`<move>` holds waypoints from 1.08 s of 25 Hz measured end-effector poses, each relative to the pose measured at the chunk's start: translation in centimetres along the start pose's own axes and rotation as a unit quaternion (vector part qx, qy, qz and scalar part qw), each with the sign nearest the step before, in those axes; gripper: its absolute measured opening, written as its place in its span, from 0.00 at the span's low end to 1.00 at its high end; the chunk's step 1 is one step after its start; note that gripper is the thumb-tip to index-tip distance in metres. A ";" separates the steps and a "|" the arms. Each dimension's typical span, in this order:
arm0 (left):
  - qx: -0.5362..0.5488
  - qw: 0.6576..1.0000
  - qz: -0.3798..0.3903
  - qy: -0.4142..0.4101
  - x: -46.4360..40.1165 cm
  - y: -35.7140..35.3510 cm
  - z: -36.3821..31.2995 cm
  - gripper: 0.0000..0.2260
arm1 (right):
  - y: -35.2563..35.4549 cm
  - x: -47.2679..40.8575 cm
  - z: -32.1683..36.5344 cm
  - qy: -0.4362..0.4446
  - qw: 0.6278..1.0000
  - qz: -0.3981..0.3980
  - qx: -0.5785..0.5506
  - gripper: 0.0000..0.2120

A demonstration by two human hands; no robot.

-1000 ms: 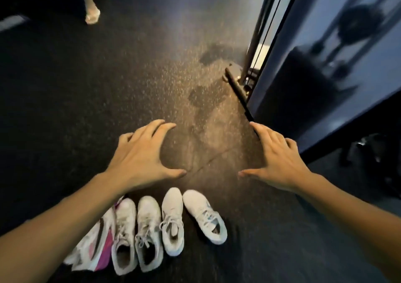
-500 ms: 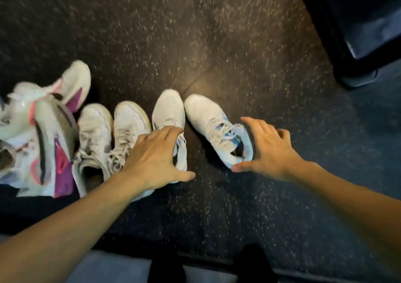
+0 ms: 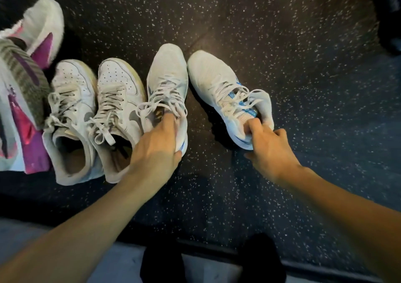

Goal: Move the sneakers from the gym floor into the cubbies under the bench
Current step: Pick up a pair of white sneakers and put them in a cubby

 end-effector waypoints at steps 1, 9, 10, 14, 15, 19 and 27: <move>-0.018 1.000 -0.008 -0.019 0.3 -0.3 -0.1 0.20 | 0.1 -0.2 -0.2 -0.006 1.000 -0.005 0.006 0.22; -0.214 0.974 0.067 -0.024 -0.4 -2.4 0.7 0.08 | -0.1 -0.8 0.2 0.002 0.997 0.043 0.065 0.21; -0.205 0.975 0.080 -0.029 -0.5 -2.4 0.6 0.07 | 0.2 -0.7 0.3 -0.006 0.997 0.042 0.065 0.21; -0.188 0.980 0.040 -0.059 0.1 0.8 -0.8 0.06 | 3.0 0.5 1.0 -0.004 0.997 0.014 0.076 0.20; -0.181 0.981 0.018 -0.067 0.2 2.0 -1.3 0.07 | 4.0 0.9 1.1 -0.002 0.997 0.001 0.077 0.21; -0.121 0.985 -0.077 -0.097 0.8 10.2 -4.9 0.08 | 11.5 2.6 2.6 0.008 0.996 -0.051 0.067 0.18; -0.114 0.952 -0.221 -0.177 3.4 35.3 -14.3 0.09 | 36.5 8.9 9.3 0.036 0.978 -0.197 0.057 0.15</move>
Point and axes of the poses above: each hand's wrist, its own x-axis away from the middle knuckle, its own y-axis out of the back of the hand, z = x × y, the point moved 9 cm from there along -x, towards the middle knuckle, and after that the axes turned 2 degrees about -z, right-handed, at the moved point
